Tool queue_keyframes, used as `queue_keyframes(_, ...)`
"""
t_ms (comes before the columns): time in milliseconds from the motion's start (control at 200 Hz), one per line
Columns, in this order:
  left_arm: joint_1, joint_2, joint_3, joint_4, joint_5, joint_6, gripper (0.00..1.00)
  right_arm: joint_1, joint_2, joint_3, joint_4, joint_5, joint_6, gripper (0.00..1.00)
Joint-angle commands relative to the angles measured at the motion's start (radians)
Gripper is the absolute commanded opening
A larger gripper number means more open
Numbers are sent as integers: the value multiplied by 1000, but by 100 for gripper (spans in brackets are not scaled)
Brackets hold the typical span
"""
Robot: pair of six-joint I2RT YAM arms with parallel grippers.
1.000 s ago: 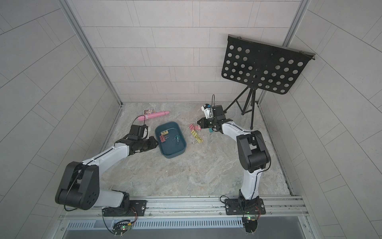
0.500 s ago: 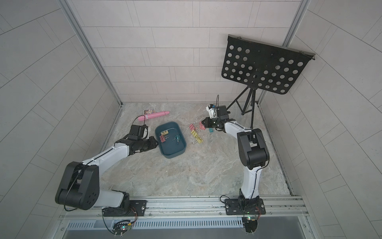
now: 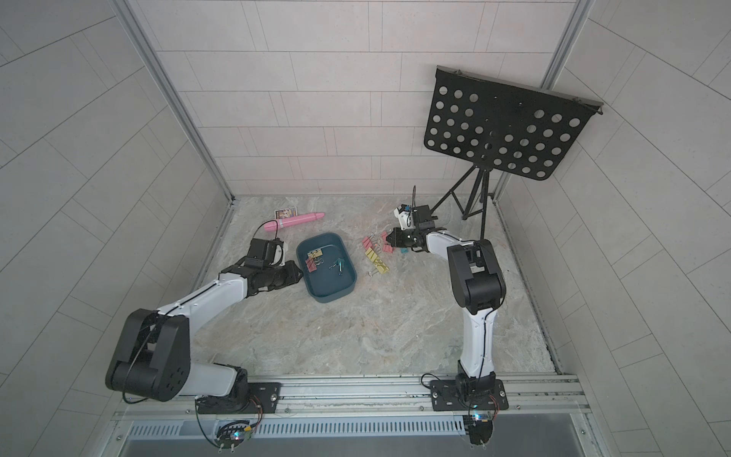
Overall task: Take out the binder clips from the storage box
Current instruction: Place the binder clip at the center of the board.
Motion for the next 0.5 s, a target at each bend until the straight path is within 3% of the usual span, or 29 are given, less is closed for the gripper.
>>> queue_keyframes(0, -2, -8, -5, -15, -8, 15, 28, -6, 21, 25, -22, 12, -10, 0)
queue_keyframes(495, -2, -10, -5, -16, -7, 16, 28, -20, 36, 27, -30, 15, -6, 0)
